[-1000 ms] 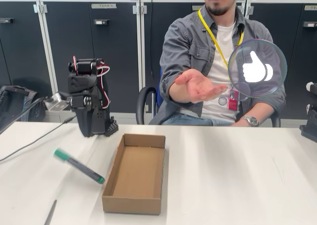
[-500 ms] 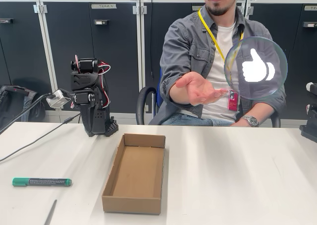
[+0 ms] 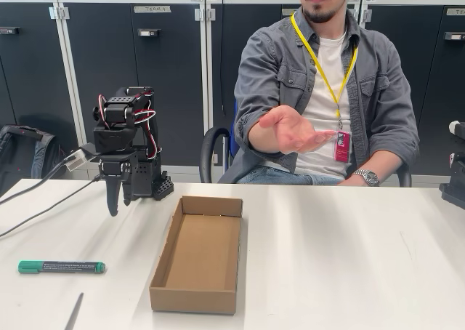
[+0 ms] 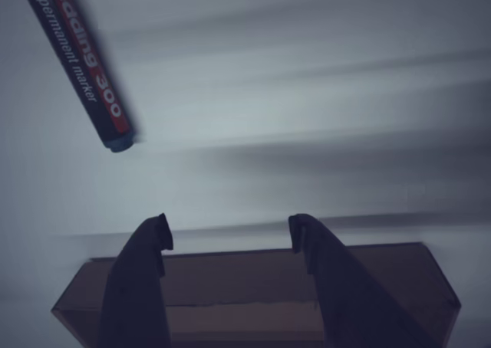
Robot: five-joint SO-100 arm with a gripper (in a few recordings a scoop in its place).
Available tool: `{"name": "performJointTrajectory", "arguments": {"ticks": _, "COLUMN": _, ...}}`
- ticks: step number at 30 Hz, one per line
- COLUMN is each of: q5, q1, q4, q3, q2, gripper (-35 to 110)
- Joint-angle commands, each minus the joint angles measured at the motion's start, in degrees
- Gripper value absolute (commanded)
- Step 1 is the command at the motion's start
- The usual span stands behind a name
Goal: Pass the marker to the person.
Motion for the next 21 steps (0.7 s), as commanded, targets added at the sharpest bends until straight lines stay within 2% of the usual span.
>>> {"name": "performJointTrajectory", "arguments": {"ticks": 1, "q5": -1.1, "q1": 3.3, "q4": -4.0, "q3": -3.7, "q2": -4.0, "gripper": 35}}
{"name": "performJointTrajectory", "arguments": {"ticks": 9, "q5": -1.8, "q1": 4.3, "q4": -19.9, "q3": -9.1, "q2": -14.5, "gripper": 35}}
{"name": "performJointTrajectory", "arguments": {"ticks": 14, "q5": -2.5, "q1": 2.7, "q4": -24.7, "q3": -10.2, "q2": -19.3, "gripper": 37}}
{"name": "performJointTrajectory", "arguments": {"ticks": 21, "q5": -2.9, "q1": 2.9, "q4": -26.2, "q3": -10.0, "q2": -22.9, "gripper": 38}}
